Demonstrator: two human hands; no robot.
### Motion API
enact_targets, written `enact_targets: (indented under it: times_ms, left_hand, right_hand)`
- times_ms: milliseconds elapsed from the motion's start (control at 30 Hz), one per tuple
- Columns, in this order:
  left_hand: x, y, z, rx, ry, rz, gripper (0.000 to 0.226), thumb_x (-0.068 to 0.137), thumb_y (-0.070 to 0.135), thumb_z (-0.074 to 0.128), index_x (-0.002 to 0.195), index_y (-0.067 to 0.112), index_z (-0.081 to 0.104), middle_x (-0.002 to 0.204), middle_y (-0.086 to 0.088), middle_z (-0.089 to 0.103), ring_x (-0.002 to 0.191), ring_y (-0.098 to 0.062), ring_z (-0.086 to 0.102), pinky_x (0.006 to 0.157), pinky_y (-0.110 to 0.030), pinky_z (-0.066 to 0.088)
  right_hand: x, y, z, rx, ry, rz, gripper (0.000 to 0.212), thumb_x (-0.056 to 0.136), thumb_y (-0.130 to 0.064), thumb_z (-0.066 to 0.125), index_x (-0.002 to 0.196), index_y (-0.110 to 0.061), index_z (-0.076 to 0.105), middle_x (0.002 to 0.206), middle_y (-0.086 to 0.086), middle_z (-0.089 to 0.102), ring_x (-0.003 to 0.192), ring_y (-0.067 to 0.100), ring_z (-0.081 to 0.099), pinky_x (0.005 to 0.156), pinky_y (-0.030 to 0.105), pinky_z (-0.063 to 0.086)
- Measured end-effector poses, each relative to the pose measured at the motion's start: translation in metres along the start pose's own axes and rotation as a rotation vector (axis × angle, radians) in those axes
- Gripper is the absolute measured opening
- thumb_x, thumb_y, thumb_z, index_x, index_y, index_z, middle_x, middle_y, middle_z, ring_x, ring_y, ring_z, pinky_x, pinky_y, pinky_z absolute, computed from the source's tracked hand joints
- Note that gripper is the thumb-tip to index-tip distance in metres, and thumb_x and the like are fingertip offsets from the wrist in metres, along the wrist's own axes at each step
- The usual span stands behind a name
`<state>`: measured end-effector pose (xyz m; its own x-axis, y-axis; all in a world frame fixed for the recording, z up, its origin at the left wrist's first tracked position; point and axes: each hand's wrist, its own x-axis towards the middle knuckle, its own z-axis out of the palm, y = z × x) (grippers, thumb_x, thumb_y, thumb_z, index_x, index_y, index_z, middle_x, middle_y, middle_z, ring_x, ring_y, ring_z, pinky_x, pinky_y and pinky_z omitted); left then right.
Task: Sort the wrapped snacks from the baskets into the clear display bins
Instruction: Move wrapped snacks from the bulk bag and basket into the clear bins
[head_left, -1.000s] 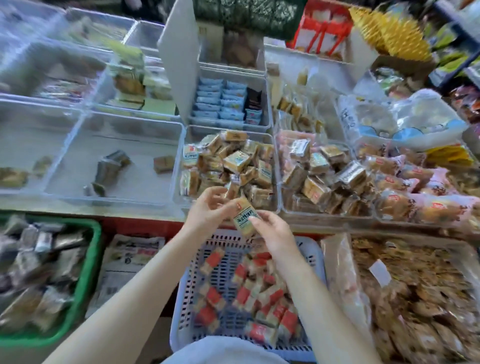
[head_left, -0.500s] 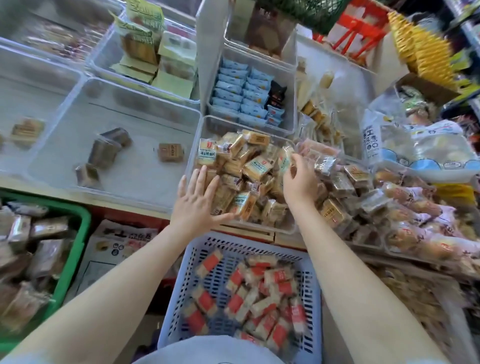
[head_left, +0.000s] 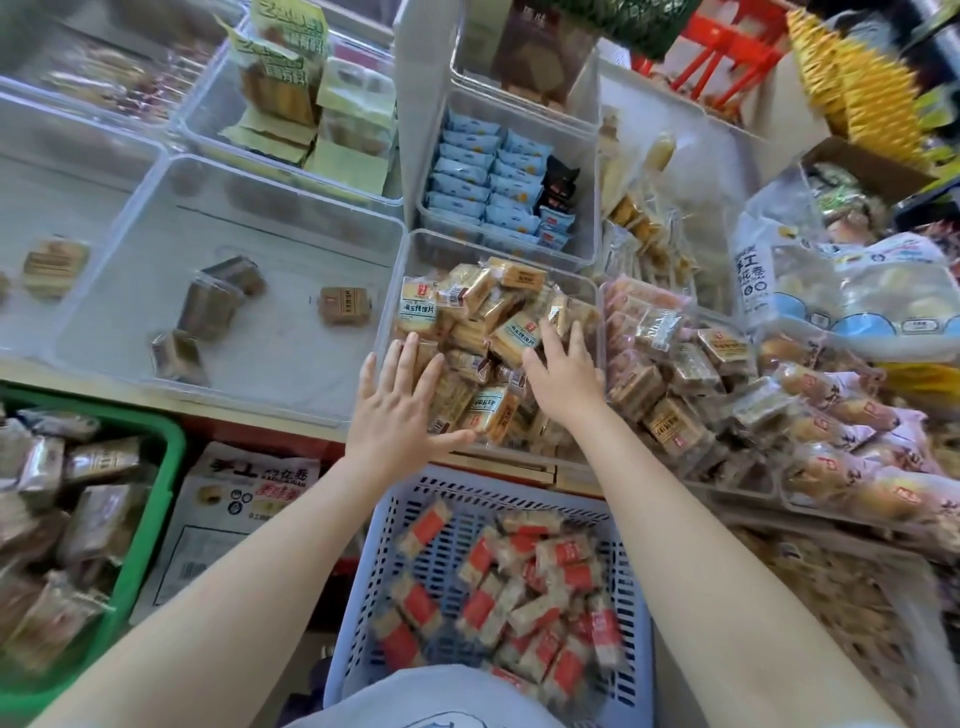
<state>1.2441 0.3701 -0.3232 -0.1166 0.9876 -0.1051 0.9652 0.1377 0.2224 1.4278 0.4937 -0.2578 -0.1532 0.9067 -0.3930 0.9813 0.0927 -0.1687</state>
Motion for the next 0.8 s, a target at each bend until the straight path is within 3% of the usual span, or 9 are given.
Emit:
enact_targets:
  times_ms: [100, 200, 267, 333, 400, 467, 533, 633, 800]
  left_hand:
    - [-0.001, 0.000, -0.001, -0.004, -0.017, -0.004, 0.113, 0.072, 0.097, 0.008, 0.158, 0.026, -0.004, 0.164, -0.010, -0.020, 0.151, -0.024, -0.019, 0.121, -0.050, -0.011]
    - [-0.001, -0.001, -0.004, -0.020, -0.039, -0.009, 0.114, 0.071, 0.097, 0.008, 0.158, 0.026, -0.008, 0.164, -0.010, -0.021, 0.151, -0.024, -0.019, 0.122, -0.051, -0.009]
    - [-0.003, 0.001, -0.007, -0.056, -0.048, -0.016, 0.114, 0.072, 0.096, 0.016, 0.158, 0.026, -0.010, 0.163, -0.011, -0.023, 0.150, -0.025, -0.021, 0.122, -0.050, -0.009]
    - [-0.008, 0.008, -0.011, -0.115, -0.010, -0.021, 0.109, 0.078, 0.089, 0.030, 0.157, 0.026, -0.008, 0.163, -0.013, -0.021, 0.150, -0.028, -0.022, 0.122, -0.049, -0.011]
    - [-0.016, 0.026, -0.015, -0.194, 0.099, 0.025, 0.091, 0.088, 0.069, 0.048, 0.158, 0.024, 0.010, 0.165, -0.015, -0.005, 0.152, -0.032, -0.007, 0.122, -0.051, -0.003]
    - [-0.028, 0.051, -0.024, -0.319, 0.183, 0.079, 0.070, 0.090, 0.043, 0.061, 0.150, 0.018, 0.036, 0.158, -0.018, 0.027, 0.145, -0.036, 0.026, 0.118, -0.055, 0.024]
    - [-0.037, 0.077, -0.038, -0.457, 0.136, 0.072, 0.047, 0.092, 0.031, 0.060, 0.136, 0.016, 0.052, 0.130, -0.012, 0.058, 0.117, -0.031, 0.056, 0.093, -0.047, 0.050]
    - [-0.045, 0.108, -0.053, -0.499, -0.137, 0.054, 0.026, 0.099, 0.033, 0.049, 0.119, 0.022, 0.063, 0.101, 0.001, 0.069, 0.087, -0.020, 0.065, 0.075, -0.041, 0.056]
    - [-0.052, 0.136, -0.054, -0.349, -0.420, 0.111, 0.024, 0.101, 0.038, 0.049, 0.116, 0.027, 0.063, 0.110, 0.008, 0.068, 0.090, -0.011, 0.064, 0.079, -0.033, 0.057]
  right_hand:
    - [-0.019, 0.001, -0.006, 0.026, 0.128, -0.075, 0.054, 0.102, -0.042, 0.039, 0.154, -0.033, 0.028, 0.164, 0.010, 0.020, 0.150, 0.029, 0.020, 0.119, 0.054, 0.017]
    - [-0.056, 0.006, 0.009, 0.160, 0.361, -0.201, 0.038, 0.097, -0.022, 0.050, 0.135, -0.019, 0.056, 0.135, 0.007, 0.052, 0.123, 0.024, 0.048, 0.103, 0.048, 0.043]
    - [-0.082, 0.012, 0.019, 0.235, 0.333, -0.199, 0.026, 0.098, -0.020, 0.048, 0.117, -0.017, 0.065, 0.114, 0.001, 0.059, 0.102, 0.018, 0.056, 0.085, 0.041, 0.051]
    - [-0.106, 0.023, 0.026, 0.257, 0.213, -0.152, 0.022, 0.100, -0.022, 0.045, 0.104, -0.019, 0.067, 0.089, -0.005, 0.062, 0.079, 0.015, 0.058, 0.067, 0.035, 0.049]
    - [-0.127, 0.039, 0.029, 0.248, 0.135, -0.103, 0.023, 0.100, -0.021, 0.044, 0.100, -0.017, 0.066, 0.075, -0.004, 0.061, 0.068, 0.016, 0.057, 0.059, 0.036, 0.044]
    - [-0.141, 0.060, 0.031, 0.244, 0.126, -0.027, 0.022, 0.099, -0.019, 0.044, 0.101, -0.015, 0.066, 0.083, 0.001, 0.065, 0.074, 0.022, 0.060, 0.061, 0.036, 0.048]
    - [-0.147, 0.085, 0.027, 0.274, 0.191, 0.062, 0.020, 0.098, -0.017, 0.047, 0.105, -0.015, 0.065, 0.097, 0.001, 0.064, 0.083, 0.022, 0.061, 0.067, 0.035, 0.049]
    - [-0.142, 0.120, 0.010, 0.385, 0.337, 0.227, 0.025, 0.099, -0.019, 0.049, 0.122, -0.018, 0.058, 0.118, 0.000, 0.055, 0.087, 0.018, 0.056, 0.069, 0.032, 0.045]
    - [-0.109, 0.166, -0.014, 0.549, 0.467, 0.357, 0.040, 0.099, -0.025, 0.056, 0.136, -0.014, 0.046, 0.136, 0.008, 0.045, 0.090, 0.018, 0.047, 0.071, 0.032, 0.041]
